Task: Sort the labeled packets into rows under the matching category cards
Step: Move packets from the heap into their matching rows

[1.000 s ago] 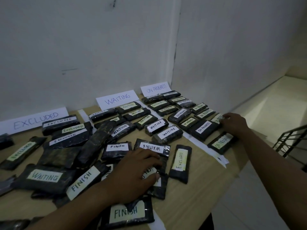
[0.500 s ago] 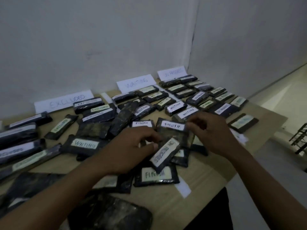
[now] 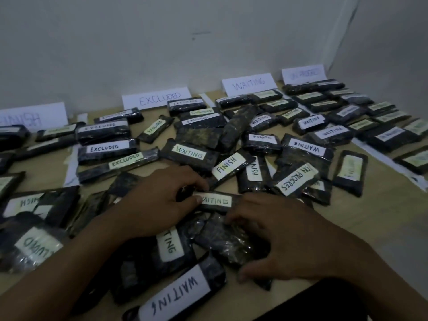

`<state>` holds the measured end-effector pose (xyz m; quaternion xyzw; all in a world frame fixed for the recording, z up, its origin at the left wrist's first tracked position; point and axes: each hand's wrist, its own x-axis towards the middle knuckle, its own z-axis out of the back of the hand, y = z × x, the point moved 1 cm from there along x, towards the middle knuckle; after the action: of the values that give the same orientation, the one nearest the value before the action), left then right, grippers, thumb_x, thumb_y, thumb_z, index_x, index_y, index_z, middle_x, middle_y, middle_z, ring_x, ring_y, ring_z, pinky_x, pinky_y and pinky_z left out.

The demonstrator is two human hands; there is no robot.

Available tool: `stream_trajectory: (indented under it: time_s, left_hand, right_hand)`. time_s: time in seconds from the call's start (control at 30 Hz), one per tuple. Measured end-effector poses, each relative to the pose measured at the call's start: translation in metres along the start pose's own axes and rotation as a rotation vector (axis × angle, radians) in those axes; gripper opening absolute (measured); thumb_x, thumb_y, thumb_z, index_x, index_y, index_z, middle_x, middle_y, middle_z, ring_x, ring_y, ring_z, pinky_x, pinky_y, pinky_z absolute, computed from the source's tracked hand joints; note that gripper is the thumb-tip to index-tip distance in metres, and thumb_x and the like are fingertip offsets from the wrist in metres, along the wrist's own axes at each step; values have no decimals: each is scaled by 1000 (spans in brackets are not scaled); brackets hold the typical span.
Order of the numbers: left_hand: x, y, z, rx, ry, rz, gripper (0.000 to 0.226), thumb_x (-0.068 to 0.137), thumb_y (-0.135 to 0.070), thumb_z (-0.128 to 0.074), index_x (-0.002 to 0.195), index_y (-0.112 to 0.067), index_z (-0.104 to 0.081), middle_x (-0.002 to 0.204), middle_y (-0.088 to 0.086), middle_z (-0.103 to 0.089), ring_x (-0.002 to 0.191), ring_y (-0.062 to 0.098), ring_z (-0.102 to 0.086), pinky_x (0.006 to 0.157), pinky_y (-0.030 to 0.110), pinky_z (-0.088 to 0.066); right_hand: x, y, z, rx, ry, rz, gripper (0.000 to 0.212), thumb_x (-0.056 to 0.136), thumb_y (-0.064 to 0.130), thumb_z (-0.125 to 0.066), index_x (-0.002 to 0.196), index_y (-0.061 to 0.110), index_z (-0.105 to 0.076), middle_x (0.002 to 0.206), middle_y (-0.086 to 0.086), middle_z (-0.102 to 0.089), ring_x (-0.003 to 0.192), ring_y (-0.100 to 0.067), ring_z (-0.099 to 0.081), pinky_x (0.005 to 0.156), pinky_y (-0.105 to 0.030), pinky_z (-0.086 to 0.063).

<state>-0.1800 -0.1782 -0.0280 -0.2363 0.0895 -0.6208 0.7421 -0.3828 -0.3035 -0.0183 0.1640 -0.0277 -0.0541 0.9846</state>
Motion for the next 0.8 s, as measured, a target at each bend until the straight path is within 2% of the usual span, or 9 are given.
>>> stream_trajectory:
  time_s: [0.1, 0.17, 0.23, 0.33, 0.4, 0.43, 0.53, 0.7, 0.8]
  left_hand:
    - [4, 0, -3, -42, 13, 21, 15, 91, -32, -62, 106, -35, -65, 100, -24, -59, 92, -4, -54, 75, 18, -43]
    - [6, 0, -2, -133, 11, 51, 14, 92, -27, -61, 104, -32, -67, 98, -22, -62, 89, -5, -56, 69, 12, -41]
    - [6, 0, 0, -237, -10, 81, 14, 93, -23, -60, 102, -30, -69, 97, -17, -65, 87, -1, -60, 69, 15, -46]
    - [4, 0, 2, -339, -19, 114, 14, 93, -22, -59, 101, -29, -69, 96, -13, -68, 83, 5, -64, 69, 21, -50]
    - [4, -1, 2, -358, -16, 118, 15, 93, -21, -59, 100, -29, -70, 94, -14, -69, 81, 6, -64, 68, 21, -51]
    - [4, -1, 2, -361, -13, 122, 15, 93, -22, -59, 99, -30, -70, 93, -14, -69, 81, 7, -65, 69, 23, -51]
    - [3, 0, 3, -376, 5, 139, 14, 93, -27, -59, 100, -34, -69, 97, -13, -69, 82, 12, -66, 75, 35, -54]
    - [0, -4, 4, -406, 29, 126, 16, 90, -34, -61, 104, -37, -68, 99, -16, -67, 83, 10, -66, 76, 36, -53]
    - [0, -9, 6, -408, 57, 79, 23, 84, -41, -63, 105, -36, -69, 102, -19, -67, 91, 4, -64, 79, 28, -52]
  right_hand:
    - [1, 1, -2, 39, 12, -32, 61, 63, 55, -70, 118, 43, -48, 113, 28, -47, 99, 9, -46, 74, -6, -34]
    - [2, -3, -1, 211, -61, -89, 52, 63, 43, -65, 114, 40, -54, 104, 24, -57, 88, 3, -56, 67, -11, -41]
    - [2, -5, -1, 413, -204, -145, 41, 67, 31, -59, 107, 36, -60, 92, 17, -66, 71, -9, -62, 58, -27, -49]
    - [5, -7, -9, 646, -459, -263, 33, 73, 18, -52, 98, 36, -63, 73, 4, -69, 60, -25, -62, 50, -42, -46]
    - [8, -7, -13, 800, -557, -315, 31, 79, 13, -52, 100, 33, -63, 69, -8, -67, 62, -34, -60, 49, -42, -44]
    - [9, -8, -15, 891, -596, -334, 30, 84, 7, -54, 102, 30, -63, 68, -9, -67, 61, -29, -61, 52, -36, -45]
    - [12, -8, -20, 1183, -626, -342, 36, 87, -11, -53, 107, 18, -61, 73, -8, -69, 66, -13, -66, 58, -24, -51]
    - [13, -2, -33, 1415, -643, -358, 54, 80, -16, -57, 123, 16, -52, 89, -16, -67, 71, -30, -69, 50, -36, -55]
    - [12, 1, -38, 1379, -597, -334, 76, 77, -21, -59, 133, 29, -45, 103, -10, -68, 81, -36, -70, 59, -47, -58]
